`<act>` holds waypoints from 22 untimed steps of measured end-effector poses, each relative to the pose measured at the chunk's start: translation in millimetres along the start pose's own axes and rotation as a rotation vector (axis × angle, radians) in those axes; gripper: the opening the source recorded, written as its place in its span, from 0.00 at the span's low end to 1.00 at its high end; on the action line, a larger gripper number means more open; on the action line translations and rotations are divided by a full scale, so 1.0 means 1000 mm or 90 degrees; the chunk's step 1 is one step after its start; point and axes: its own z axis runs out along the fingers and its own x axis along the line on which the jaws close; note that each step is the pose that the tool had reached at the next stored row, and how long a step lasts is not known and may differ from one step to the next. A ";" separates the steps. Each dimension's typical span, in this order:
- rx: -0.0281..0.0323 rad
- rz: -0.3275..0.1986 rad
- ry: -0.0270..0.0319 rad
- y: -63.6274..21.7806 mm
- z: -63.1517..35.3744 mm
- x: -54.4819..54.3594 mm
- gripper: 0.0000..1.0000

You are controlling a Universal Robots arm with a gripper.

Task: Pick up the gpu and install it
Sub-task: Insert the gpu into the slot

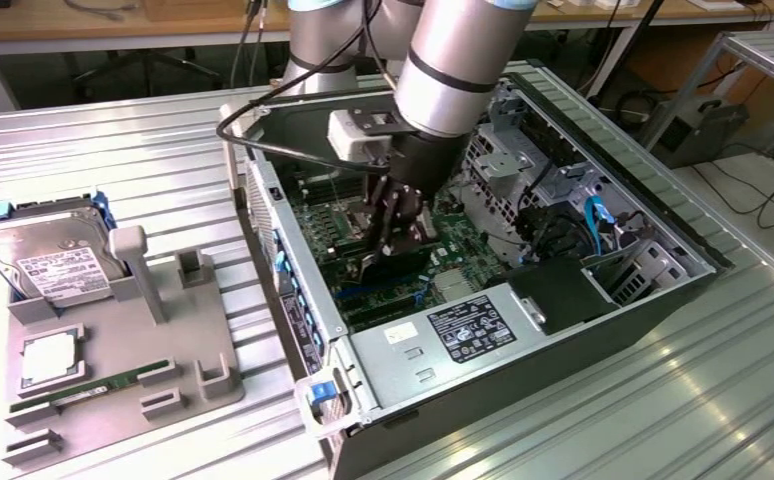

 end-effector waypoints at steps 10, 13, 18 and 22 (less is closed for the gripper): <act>0.0369 -0.002 0.0002 0.0063 -0.0002 -0.006 0.11; 0.0502 -0.002 0.0002 0.0125 0.0035 -0.009 0.11; 0.0629 -0.003 0.0013 0.0185 0.0074 -0.010 0.11; 0.0678 -0.007 0.0009 0.0211 0.0109 -0.010 0.11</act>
